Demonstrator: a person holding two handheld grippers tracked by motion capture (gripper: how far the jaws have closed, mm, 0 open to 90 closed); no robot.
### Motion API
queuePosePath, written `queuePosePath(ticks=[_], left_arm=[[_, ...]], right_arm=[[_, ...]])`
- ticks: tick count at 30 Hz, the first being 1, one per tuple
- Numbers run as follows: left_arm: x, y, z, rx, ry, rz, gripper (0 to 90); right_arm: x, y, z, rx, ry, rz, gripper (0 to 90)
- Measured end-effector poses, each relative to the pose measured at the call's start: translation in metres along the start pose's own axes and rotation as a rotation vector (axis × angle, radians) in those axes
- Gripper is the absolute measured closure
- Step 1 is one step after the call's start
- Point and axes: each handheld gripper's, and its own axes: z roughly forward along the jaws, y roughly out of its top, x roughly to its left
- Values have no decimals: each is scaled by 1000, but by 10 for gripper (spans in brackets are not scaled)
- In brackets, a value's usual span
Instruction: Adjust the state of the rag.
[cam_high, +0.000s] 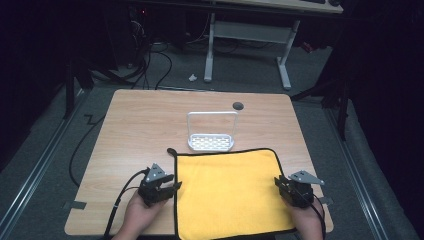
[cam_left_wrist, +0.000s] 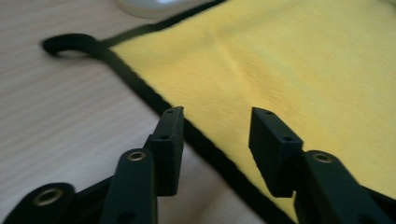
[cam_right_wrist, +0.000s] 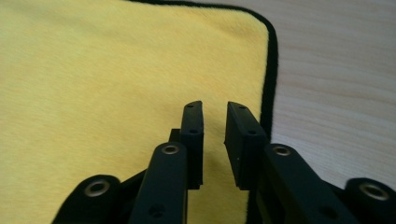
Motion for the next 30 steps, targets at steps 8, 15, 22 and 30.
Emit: queuePosePath(ticks=[8, 15, 22, 30], left_arm=[[35, 28, 29, 44, 95, -70, 473], [34, 44, 53, 80, 141, -83, 439], [15, 43, 60, 64, 183, -9, 641], [19, 35, 55, 28, 104, -32, 810]], right_arm=[[39, 10, -2, -24, 88, -112, 639], [64, 14, 1, -21, 176, -159, 659], [89, 18, 5, -14, 237, -224, 653], [124, 25, 10, -16, 325, -281, 618]])
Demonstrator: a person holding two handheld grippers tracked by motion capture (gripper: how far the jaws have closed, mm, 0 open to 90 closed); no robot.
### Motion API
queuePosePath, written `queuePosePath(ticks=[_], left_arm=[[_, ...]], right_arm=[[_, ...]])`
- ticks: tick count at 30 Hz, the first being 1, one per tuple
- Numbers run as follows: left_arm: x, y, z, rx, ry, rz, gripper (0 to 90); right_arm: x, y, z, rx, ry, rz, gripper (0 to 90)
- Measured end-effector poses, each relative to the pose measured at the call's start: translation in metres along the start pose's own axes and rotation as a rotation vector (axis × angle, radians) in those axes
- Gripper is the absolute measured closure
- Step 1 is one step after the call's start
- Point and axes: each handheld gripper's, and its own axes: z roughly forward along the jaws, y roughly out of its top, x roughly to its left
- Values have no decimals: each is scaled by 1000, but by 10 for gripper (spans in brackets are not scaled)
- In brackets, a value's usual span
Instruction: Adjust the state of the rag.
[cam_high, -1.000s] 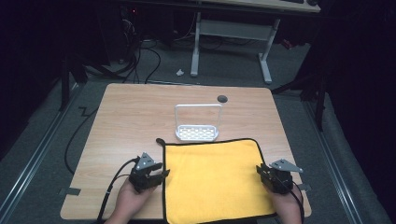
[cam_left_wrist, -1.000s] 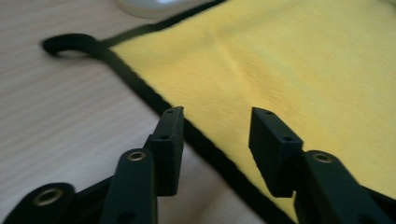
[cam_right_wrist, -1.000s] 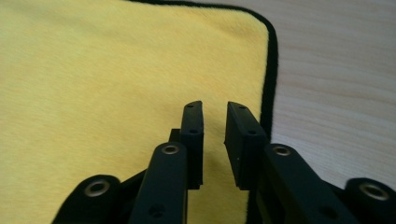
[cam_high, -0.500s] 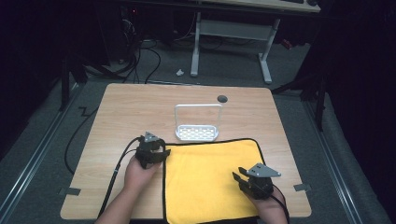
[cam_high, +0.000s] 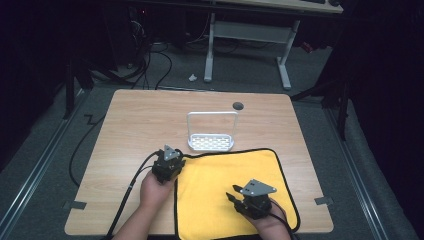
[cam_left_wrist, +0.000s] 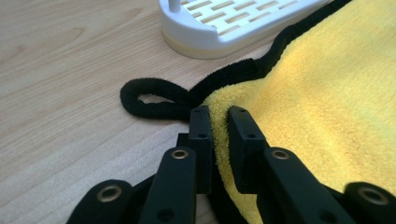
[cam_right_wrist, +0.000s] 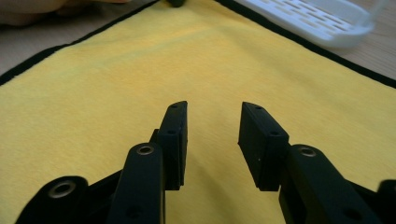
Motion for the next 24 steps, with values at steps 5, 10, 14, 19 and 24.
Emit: queuePosePath(ticks=[5, 10, 14, 19, 24], left_arm=[[2, 0, 0, 1, -14, -12, 803], [4, 0, 0, -2, -28, -43, 790], [5, -1, 0, -4, -31, -48, 786], [6, -1, -1, -5, -35, -51, 779], [6, -1, -1, -5, -40, -59, 778]], right_arm=[[30, 14, 24, 36, 71, -63, 570], [57, 30, 50, 68, 137, -104, 498], [65, 38, 63, 103, 173, -108, 435], [79, 47, 83, 137, 189, -114, 297], [96, 54, 90, 134, 185, -183, 295]])
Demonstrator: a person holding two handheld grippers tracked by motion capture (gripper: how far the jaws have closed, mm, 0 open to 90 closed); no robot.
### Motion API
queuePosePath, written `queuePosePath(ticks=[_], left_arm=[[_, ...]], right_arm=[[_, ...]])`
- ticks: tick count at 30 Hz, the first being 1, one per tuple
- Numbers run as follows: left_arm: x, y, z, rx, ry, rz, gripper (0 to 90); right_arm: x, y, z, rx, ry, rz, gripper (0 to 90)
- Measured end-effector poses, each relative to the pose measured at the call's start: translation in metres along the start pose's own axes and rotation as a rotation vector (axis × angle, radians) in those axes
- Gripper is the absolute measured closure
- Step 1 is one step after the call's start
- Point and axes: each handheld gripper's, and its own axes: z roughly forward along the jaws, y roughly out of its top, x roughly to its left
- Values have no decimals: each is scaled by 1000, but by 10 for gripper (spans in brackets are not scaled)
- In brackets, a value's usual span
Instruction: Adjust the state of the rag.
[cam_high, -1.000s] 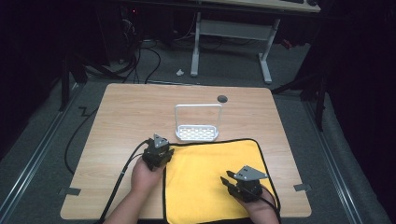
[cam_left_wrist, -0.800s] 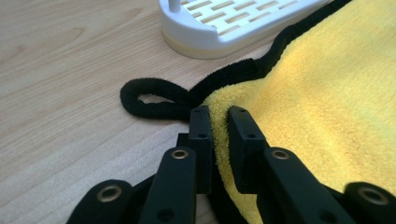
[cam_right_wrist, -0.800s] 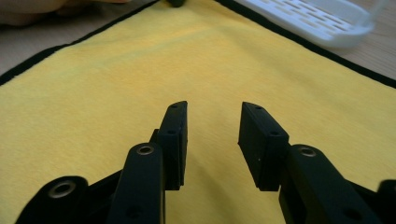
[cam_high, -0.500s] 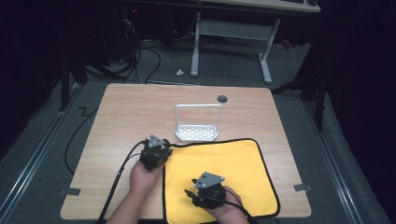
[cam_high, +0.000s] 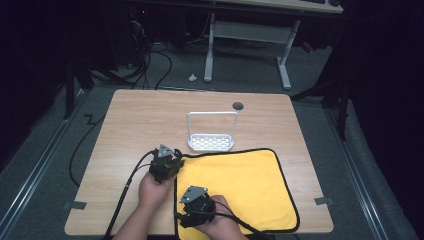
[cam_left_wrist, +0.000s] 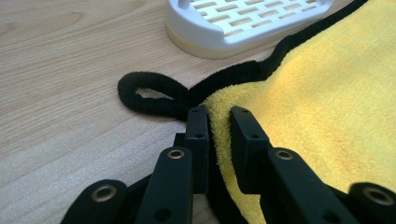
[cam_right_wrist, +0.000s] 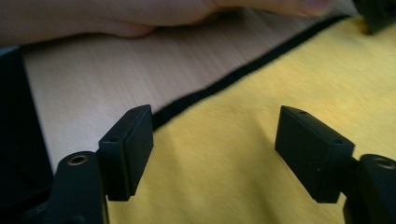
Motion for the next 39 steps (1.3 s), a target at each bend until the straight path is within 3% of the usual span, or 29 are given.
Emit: queuePosePath(ticks=[2, 4, 11, 12, 18, 24, 31, 36, 38, 39], left_arm=[[0, 0, 0, 2, -1, -2, 777], [0, 0, 0, -1, -3, -5, 777], [1, 0, 0, -2, -7, -13, 777], [1, 0, 0, -2, -8, -14, 778], [3, 0, 0, -2, -13, -25, 783], [4, 0, -1, 4, -14, -30, 785], [6, 0, 0, -3, -30, -57, 800], [17, 1, -4, -6, -89, -145, 842], [23, 2, -8, -52, -135, -216, 843], [26, 3, -12, -115, -169, -280, 843]], right_arm=[[5, 4, 1, -6, 5, -6, 299], [12, 6, 3, 3, -19, -44, 334], [15, 5, 8, 0, -7, -38, 452], [15, 4, 7, 0, -3, -41, 508], [11, 0, 6, -15, 8, -25, 604], [9, -3, 3, -20, -29, -23, 800], [7, -1, 1, -32, -41, -29, 826], [9, 8, -14, -88, -69, -37, 827], [9, 11, -17, -98, -79, -41, 827], [10, 16, -20, -120, -89, -39, 827]])
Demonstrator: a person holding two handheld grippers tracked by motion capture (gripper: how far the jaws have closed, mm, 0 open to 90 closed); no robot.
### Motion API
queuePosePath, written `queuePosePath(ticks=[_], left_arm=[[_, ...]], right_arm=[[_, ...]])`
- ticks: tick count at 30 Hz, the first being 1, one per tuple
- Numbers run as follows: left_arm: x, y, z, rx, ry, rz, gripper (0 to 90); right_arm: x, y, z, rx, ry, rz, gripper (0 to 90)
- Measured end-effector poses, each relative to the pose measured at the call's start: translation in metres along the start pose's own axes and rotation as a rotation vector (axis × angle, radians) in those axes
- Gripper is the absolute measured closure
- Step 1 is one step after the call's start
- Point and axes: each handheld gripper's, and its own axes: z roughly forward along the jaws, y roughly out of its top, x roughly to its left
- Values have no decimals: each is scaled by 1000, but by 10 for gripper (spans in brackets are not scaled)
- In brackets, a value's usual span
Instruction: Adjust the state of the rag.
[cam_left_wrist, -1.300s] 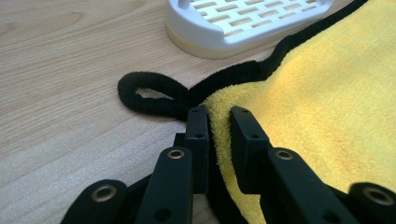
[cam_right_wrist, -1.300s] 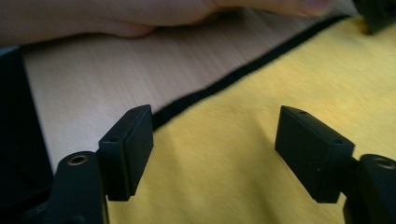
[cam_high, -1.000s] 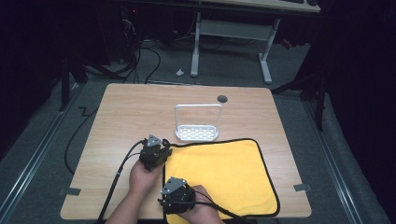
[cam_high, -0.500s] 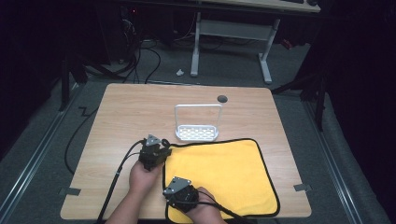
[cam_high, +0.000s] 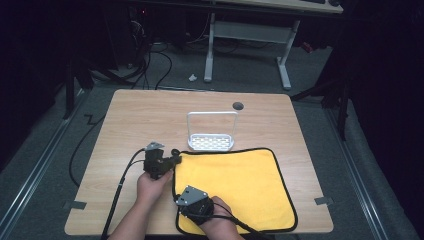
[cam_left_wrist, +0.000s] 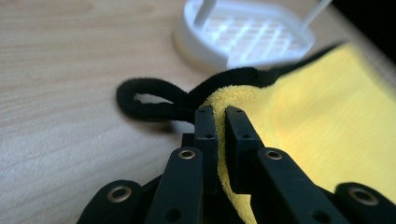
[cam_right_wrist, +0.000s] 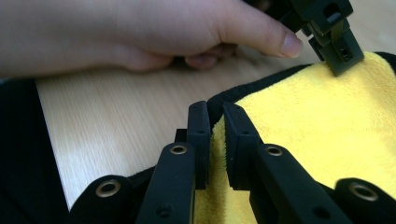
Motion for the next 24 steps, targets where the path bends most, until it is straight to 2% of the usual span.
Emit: queuePosePath(ticks=[1, 3, 6, 9, 12, 13, 14, 15, 16, 20, 21, 24], left_arm=[[0, 0, 0, 0, 0, 0, 844], [0, 4, -5, -32, -10, -14, 843], [1, 5, -9, -34, -5, -12, 841], [8, 5, -22, -41, 7, -18, 840], [16, 4, -44, -54, 31, -22, 842], [19, 3, -52, -64, 39, -29, 844], [27, 1, -68, -69, 55, -41, 844], [27, 1, -68, -69, 55, -41, 844], [30, 1, -74, -73, 65, -41, 844], [46, 3, -105, -100, 100, -73, 845], [52, 5, -118, -112, 116, -82, 845], [55, 8, -127, -113, 132, -80, 845]], right_arm=[[0, 0, 0, 0, 0, 0, 827], [2, 8, -2, -31, -15, 3, 826], [3, 15, -2, -51, -14, 10, 826], [10, 24, 0, -75, -8, 13, 826], [19, 34, 5, -91, 2, -4, 826], [28, 42, 11, -99, 18, -22, 826], [32, 45, 12, -100, 22, -29, 826], [32, 45, 12, -100, 22, -29, 826], [38, 51, 15, -103, 27, -45, 826], [54, 68, 28, -115, 49, -82, 826], [61, 77, 34, -123, 58, -94, 825], [66, 85, 38, -130, 67, -104, 825]])
